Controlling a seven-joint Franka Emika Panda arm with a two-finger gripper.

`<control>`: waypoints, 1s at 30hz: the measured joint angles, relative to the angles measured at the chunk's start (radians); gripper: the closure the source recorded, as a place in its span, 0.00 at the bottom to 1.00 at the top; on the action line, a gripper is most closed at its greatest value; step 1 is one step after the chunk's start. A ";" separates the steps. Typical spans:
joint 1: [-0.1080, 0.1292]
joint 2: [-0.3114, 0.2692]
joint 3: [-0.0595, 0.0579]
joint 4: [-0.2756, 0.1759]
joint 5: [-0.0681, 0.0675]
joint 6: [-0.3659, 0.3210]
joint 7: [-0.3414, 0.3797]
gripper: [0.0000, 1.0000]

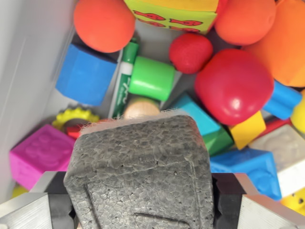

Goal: Pick an object from the bin

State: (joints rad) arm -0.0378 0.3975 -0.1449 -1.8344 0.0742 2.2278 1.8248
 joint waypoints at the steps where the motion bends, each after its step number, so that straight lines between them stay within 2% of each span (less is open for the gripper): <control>1: 0.000 -0.006 0.000 0.003 -0.001 -0.009 0.001 1.00; 17: 0.000 -0.080 -0.002 0.073 -0.017 -0.151 0.012 1.00; 30: 0.000 -0.113 -0.003 0.139 -0.024 -0.251 0.017 1.00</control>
State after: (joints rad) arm -0.0379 0.2845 -0.1478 -1.6949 0.0502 1.9771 1.8418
